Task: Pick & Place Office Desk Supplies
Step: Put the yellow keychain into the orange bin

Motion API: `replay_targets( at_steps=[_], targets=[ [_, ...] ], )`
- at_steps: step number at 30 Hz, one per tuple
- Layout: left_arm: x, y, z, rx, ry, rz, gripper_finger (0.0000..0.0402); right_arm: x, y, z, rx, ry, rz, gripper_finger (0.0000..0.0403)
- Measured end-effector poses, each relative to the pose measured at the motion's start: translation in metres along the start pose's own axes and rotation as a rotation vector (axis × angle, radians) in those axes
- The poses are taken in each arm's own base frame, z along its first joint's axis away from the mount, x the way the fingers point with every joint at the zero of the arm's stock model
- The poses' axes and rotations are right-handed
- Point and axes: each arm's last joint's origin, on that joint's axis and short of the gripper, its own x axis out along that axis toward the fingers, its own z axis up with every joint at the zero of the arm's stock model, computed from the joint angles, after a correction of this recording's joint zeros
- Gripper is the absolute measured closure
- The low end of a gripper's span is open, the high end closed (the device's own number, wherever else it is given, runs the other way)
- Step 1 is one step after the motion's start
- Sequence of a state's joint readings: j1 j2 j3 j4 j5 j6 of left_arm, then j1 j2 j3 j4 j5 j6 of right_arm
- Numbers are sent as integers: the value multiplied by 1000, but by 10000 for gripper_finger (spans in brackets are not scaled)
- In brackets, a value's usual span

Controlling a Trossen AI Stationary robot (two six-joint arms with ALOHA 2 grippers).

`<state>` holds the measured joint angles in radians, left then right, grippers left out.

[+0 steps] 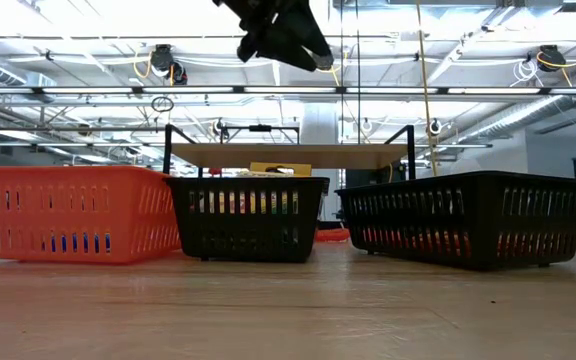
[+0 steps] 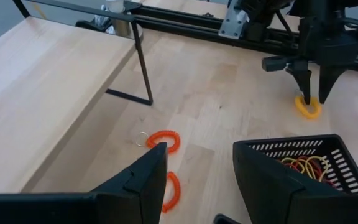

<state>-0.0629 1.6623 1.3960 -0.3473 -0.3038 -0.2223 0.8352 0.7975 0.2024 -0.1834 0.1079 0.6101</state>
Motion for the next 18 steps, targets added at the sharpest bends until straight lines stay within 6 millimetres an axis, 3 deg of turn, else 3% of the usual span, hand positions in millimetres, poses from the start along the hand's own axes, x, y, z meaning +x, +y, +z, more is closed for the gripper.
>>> replay_targets(
  at_steps=[9,18],
  targets=[
    [-3,-9,-2,12,1,-21,217,0,2,-2,-86,58,88,303],
    [-5,-15,-3,0,1,-34,217,9,0,-6,-159,120,16,311]
  ],
)
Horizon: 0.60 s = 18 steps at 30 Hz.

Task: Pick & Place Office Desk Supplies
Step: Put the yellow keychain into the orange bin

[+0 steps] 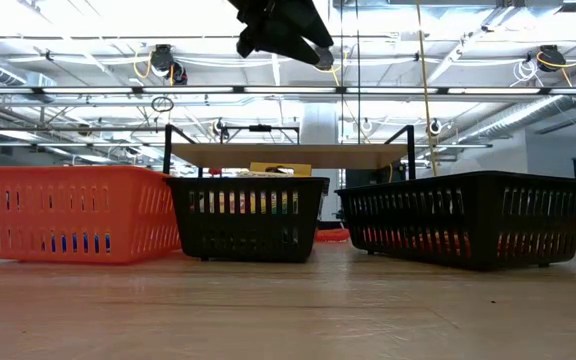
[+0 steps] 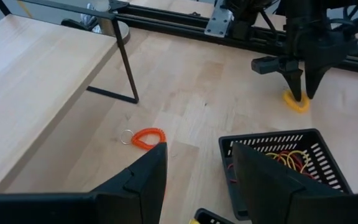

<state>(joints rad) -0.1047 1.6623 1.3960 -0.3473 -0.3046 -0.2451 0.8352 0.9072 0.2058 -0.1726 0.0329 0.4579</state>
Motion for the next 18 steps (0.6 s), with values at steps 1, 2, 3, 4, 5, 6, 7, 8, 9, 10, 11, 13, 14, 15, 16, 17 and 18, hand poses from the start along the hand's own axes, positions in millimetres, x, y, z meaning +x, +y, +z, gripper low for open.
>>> replay_targets(
  at_steps=[1,2,3,4,5,6,7,8,9,10,11,13,14,15,16,17,18],
  targets=[
    [0,0,0,1,0,-1,217,2,-1,-1,14,16,-12,318],
    [0,-1,0,1,0,-2,217,3,-1,-2,35,25,-30,329],
    [0,-1,0,1,0,-2,217,4,-2,-3,63,32,-44,344],
    [0,-1,0,1,0,-2,217,5,-3,-3,91,32,-60,360],
    [0,-1,0,1,0,-2,217,6,-3,-3,115,23,-72,378],
    [0,-1,0,2,0,-2,217,7,-3,-1,126,-3,-85,387],
    [0,-1,0,2,0,-2,217,7,-2,2,130,-43,-94,390],
    [0,-1,0,5,0,-2,217,7,-1,6,133,-94,-100,389],
    [0,-1,0,9,0,-1,217,7,0,8,120,-137,-99,389],
    [0,-1,0,12,0,0,217,6,1,12,99,-188,-107,391],
    [0,-1,0,13,-1,1,217,5,1,16,72,-233,-119,395],
    [0,-1,0,15,-1,1,217,2,4,24,45,-338,-123,399],
    [0,-1,0,15,-1,1,217,-1,6,30,35,-385,-118,399],
    [0,-1,0,15,-1,1,217,-4,7,34,24,-420,-123,400],
    [0,-1,0,15,-2,1,217,-6,8,36,14,-442,-138,401],
    [0,0,0,15,-2,3,217,-7,7,37,4,-456,-160,402],
    [0,0,0,15,-3,6,217,-8,7,38,-13,-471,-184,402]
  ],
)
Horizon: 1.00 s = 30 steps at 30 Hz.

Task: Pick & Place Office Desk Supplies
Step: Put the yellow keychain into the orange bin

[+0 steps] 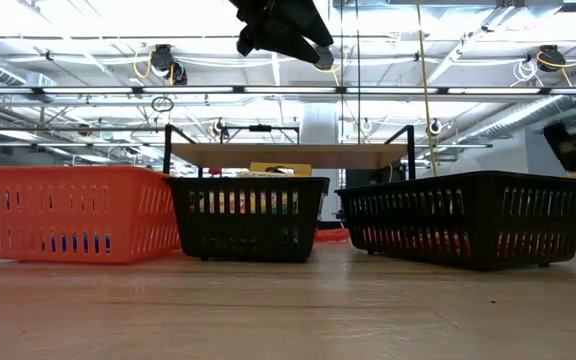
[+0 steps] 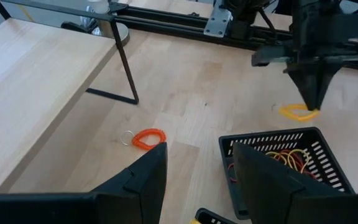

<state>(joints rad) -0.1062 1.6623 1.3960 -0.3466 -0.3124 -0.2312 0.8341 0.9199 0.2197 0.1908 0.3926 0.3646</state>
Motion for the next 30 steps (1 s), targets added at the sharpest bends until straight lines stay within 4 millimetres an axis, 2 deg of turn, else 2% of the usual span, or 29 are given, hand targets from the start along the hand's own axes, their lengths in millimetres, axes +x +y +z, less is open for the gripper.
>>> replay_targets(
  at_steps=[6,9,15,20,24,27,30],
  targets=[
    [0,0,1,-9,-3,-17,217,-8,1,25,-132,-155,-118,402],
    [0,-1,2,5,-9,-51,217,-13,1,41,-208,-287,-148,402],
    [-1,-7,13,33,-116,-167,217,-24,-4,66,-358,-498,-229,402],
    [-6,-17,24,115,-245,-304,217,-28,-11,73,-393,-534,-288,402],
    [-10,-25,27,193,-304,-334,217,-27,-16,74,-385,-532,-316,402],
    [-4,-32,25,237,-324,-338,217,-27,-19,76,-374,-542,-334,402],
    [14,-40,17,264,-326,-334,217,-28,-22,80,-356,-579,-340,402]
  ],
)
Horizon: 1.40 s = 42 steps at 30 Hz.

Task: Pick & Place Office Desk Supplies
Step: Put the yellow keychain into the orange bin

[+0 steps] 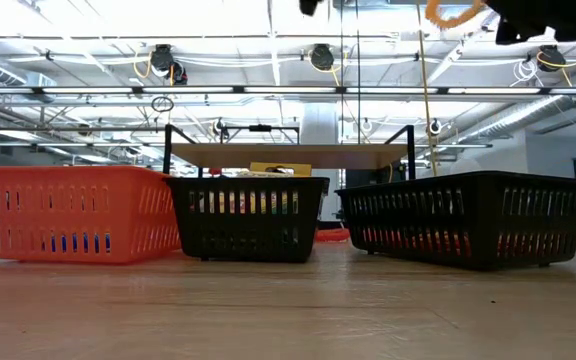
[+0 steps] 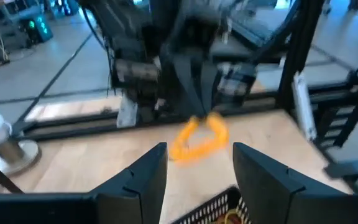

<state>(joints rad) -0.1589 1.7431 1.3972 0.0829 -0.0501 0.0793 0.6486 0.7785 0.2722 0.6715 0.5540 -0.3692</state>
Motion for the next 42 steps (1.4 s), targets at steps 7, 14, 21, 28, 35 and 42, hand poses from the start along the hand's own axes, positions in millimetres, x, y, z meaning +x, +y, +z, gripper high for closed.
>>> replay_targets(
  at_steps=[7,14,21,28,35,42],
  targets=[
    [23,1,-18,75,-5,86,217,3,-7,7,62,-113,52,402],
    [24,-2,-18,87,-11,79,217,6,-13,6,103,-114,13,402],
    [24,-10,-17,106,-13,61,217,8,-19,6,146,-141,26,403],
    [23,-11,-14,112,-41,62,217,12,-25,2,203,-125,23,403],
    [23,-9,-13,135,-53,117,217,14,-28,0,238,-121,40,403],
    [23,-9,-12,142,-53,120,217,13,-28,0,239,-121,40,403]
  ],
)
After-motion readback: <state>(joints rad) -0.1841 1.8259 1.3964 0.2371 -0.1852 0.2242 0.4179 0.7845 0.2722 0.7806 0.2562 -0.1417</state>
